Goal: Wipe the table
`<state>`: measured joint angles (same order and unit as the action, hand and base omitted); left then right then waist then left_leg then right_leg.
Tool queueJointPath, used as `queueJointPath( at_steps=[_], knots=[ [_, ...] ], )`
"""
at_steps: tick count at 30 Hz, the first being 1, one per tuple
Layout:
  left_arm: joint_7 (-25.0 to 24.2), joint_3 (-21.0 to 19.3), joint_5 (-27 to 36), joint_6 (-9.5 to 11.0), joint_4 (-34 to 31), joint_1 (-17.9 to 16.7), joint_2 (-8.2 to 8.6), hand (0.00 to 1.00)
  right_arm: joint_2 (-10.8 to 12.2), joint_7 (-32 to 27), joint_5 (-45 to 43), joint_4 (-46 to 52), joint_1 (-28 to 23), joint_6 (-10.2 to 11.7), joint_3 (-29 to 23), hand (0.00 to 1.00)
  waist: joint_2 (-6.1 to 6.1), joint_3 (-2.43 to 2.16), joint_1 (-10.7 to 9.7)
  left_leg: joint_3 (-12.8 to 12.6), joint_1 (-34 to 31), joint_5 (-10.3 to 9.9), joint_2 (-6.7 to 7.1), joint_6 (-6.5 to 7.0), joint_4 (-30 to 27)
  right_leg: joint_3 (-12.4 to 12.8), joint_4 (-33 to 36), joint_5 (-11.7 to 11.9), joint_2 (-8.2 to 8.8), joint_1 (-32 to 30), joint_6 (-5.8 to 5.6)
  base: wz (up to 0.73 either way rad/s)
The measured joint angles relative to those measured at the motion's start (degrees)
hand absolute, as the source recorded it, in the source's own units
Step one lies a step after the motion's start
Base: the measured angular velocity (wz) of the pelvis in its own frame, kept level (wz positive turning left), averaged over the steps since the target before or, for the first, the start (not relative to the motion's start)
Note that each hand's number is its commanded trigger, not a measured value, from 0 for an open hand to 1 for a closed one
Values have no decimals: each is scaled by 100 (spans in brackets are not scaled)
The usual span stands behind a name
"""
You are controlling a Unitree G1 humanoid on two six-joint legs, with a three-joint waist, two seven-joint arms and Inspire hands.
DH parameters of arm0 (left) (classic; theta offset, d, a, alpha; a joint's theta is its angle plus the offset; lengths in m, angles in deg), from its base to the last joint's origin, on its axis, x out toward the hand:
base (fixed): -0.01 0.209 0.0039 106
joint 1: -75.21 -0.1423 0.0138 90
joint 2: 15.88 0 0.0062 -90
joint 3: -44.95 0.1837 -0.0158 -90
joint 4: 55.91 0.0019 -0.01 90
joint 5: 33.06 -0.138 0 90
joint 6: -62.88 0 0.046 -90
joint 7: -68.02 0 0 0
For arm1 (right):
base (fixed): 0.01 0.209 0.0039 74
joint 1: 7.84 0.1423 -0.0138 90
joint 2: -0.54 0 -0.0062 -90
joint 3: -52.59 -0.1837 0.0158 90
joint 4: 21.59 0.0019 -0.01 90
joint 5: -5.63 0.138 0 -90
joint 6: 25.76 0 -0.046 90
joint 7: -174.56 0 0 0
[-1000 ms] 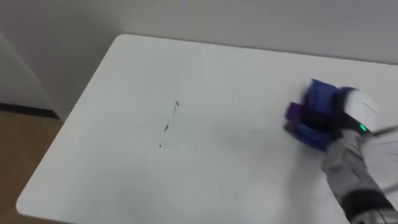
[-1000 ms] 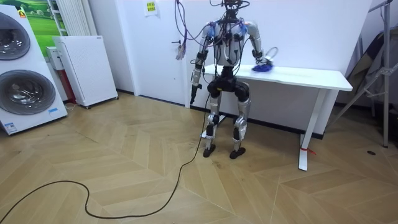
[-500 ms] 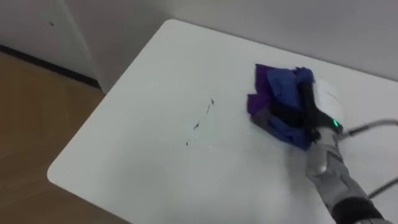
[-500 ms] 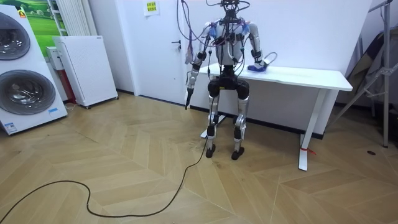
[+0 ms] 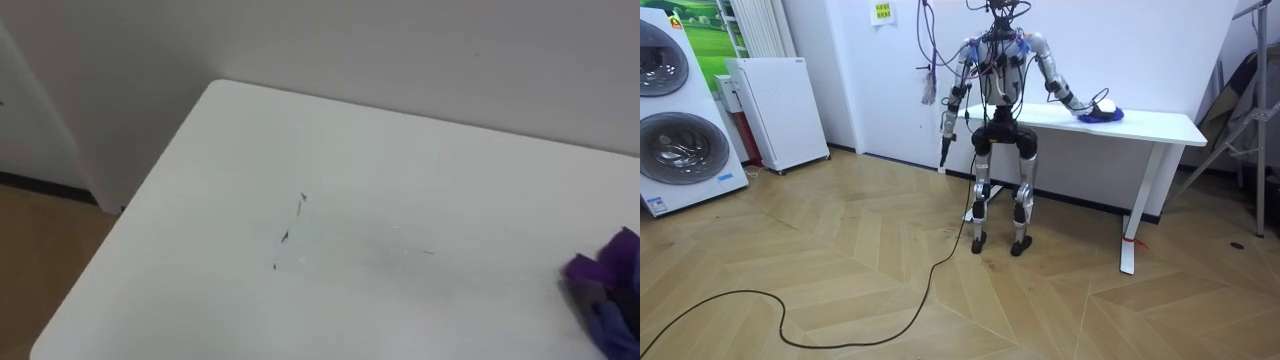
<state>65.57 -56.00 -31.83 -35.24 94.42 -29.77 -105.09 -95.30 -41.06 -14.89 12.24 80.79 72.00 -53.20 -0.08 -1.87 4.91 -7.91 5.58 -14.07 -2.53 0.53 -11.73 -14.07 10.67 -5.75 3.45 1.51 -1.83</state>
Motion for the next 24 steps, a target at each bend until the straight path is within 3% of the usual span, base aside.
queueJointPath(
  at_steps=[3,5,6,8,10,11,12,13,15,16,17,18,19,20,21,23,24],
  knots=[
    [58,455,96,-8,135,130,116,0,115,-3,-3,119,479,-489,300,100,74,36,44,-68,0,-20,-31,-4,-2,-11,-6,105,-54,-89,70,-44],
    [58,570,84,-44,338,248,231,0,252,32,-282,185,1081,-993,678,100,169,73,294,-68,-39,-79,-70,3,-73,-33,32,248,-148,-283,204,-100],
    [58,563,66,-57,408,288,260,0,295,95,-422,287,1211,-1135,806,100,197,81,394,-55,-88,-119,-72,11,-143,-66,81,273,-164,-368,240,-114],
    [56,568,59,-99,667,547,317,0,634,522,-1183,725,1882,-1475,1457,100,294,195,646,137,-402,-296,-80,36,-556,-442,525,235,-56,-799,369,-79],
    [69,624,137,-120,771,801,312,0,890,822,-1778,778,2502,-1536,2012,100,284,283,801,149,-697,-376,-51,43,-899,-807,1017,36,178,-1143,510,-11],
    [76,726,268,-93,783,912,308,0,1021,978,-2098,776,2815,-1531,2327,100,291,370,972,112,-772,-379,33,35,-1006,-826,1262,-80,291,-1292,533,8],
    [79,803,373,-62,777,937,302,0,1082,1064,-2169,777,2931,-1516,2513,100,261,379,1012,113,-830,-378,44,37,-1032,-815,1324,-91,314,-1363,523,17],
    [79,918,524,10,771,945,293,0,1149,1203,-2259,781,3096,-1486,2830,100,314,343,1201,175,-965,-368,33,46,-1089,-813,1333,-95,313,-1446,499,26],
    [96,1014,599,96,779,953,282,0,1195,1346,-2459,783,3257,-1448,3081,100,363,318,1450,176,-1109,-297,-126,21,-1111,-804,1595,-90,370,-1646,-36,40],
    [101,1007,603,94,841,920,249,0,1201,1354,-2469,756,3187,-1451,3041,100,362,315,1465,152,-1114,-242,-210,-10,-1136,-907,2363,-270,696,-1689,-20,95],
    [106,1009,601,89,837,852,183,0,1168,1298,-2412,718,3040,-1501,2901,100,308,287,1467,98,-1090,-225,-211,-31,-1154,-924,3075,-481,1198,-1672,12,105],
    [110,1010,610,90,831,800,149,0,1156,1281,-2364,634,3032,-1499,2864,100,262,260,1510,63,-1083,-224,-218,-34,-1191,-881,3272,-550,1428,-1639,3,71],
    [150,993,623,83,831,750,112,0,1138,1252,-2259,437,3062,-1462,2800,100,211,231,1590,-45,-1079,-243,-275,-66,-1242,-737,3399,-569,1766,-1612,-12,33],
    [191,994,679,82,828,790,103,0,1084,1167,-2134,299,3038,-1322,2793,100,237,246,1594,-139,-1100,-269,-430,-130,-1344,-628,3254,-545,1955,-1535,-49,27],
    [194,993,687,83,820,832,82,0,1073,1092,-2008,244,3026,-1244,2792,100,239,244,1595,-156,-1129,-276,-511,-184,-1396,-566,3102,-517,2008,-1508,-67,34],
    [217,921,717,138,825,1097,-41,0,1069,824,-1602,76,2877,-841,2688,100,202,233,1516,-175,-1298,-290,-869,-460,-1546,-464,2068,-101,2052,-1234,-207,38],
    [232,881,708,158,811,1153,-80,0,1070,799,-1506,72,2813,-742,2629,100,165,236,1496,-182,-1302,-273,-940,-546,-1558,-476,1806,44,2023,-1147,-216,41]
  ],
)
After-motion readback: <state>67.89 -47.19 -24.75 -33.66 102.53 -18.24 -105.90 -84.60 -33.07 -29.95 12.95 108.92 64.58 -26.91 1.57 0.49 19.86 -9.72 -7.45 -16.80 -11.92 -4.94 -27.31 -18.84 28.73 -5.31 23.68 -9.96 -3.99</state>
